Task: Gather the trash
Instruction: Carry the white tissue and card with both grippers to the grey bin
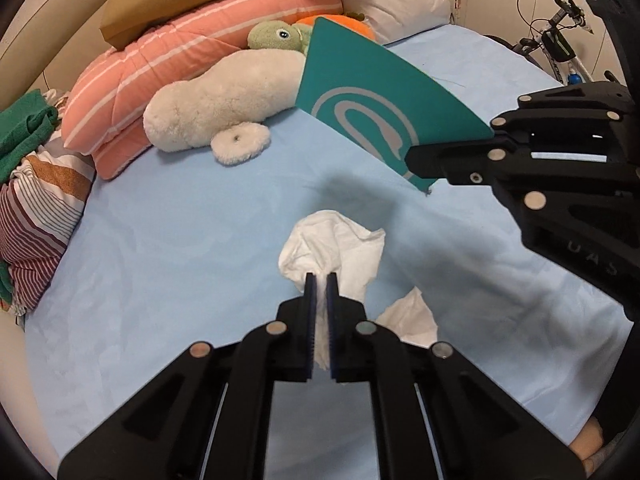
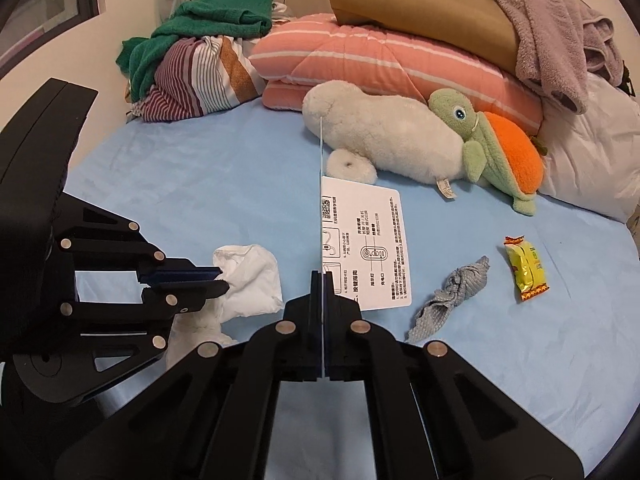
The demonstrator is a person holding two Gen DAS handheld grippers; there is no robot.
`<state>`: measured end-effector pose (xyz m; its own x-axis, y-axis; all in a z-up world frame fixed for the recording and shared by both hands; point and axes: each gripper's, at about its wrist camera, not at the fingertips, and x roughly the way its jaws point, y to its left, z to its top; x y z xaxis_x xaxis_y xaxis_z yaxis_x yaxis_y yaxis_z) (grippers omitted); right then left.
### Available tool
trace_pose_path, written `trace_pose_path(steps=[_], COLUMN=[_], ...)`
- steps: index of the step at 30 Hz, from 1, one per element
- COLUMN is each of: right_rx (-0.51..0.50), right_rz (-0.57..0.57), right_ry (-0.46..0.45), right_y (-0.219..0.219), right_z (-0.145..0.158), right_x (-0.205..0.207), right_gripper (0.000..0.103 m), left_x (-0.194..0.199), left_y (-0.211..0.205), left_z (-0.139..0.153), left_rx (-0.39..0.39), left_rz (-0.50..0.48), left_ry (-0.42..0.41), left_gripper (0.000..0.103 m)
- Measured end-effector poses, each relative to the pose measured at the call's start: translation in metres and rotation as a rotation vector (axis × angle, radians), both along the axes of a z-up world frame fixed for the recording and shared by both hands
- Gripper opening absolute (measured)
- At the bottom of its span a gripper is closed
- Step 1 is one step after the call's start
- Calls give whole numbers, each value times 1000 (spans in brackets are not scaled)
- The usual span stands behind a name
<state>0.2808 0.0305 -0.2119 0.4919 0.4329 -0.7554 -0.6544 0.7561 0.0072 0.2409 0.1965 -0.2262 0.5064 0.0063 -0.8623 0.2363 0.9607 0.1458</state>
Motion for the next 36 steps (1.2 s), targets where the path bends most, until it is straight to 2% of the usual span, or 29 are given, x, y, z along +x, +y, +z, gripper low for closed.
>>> trace_pose_path(steps=[8,15,25,30,36], right_rx=[14,32,56,42,25], right_rz=[-58,-186,-438,-583,-782], right_ry=[-66,-139,-257,-313,-344], right_y=[-55,-135,-273,-341,-420], right_z=[59,108,169,195,219], right_x=[-71,-145,-255,-321,-401], right_gripper=[0,0,0,0,0], left_x=[-39,-82,-155,-197,-241], left_y=[-35,-98,-231,-308,-408], left_z=[50,100,157,180,202], left_rx=[3,-20,-45,-75,-127], left_rz=[-63,-156,-379,-528,-721], left_ry=[-75,-164,-266,-301,-303], left_gripper=[6,6,6,6,6])
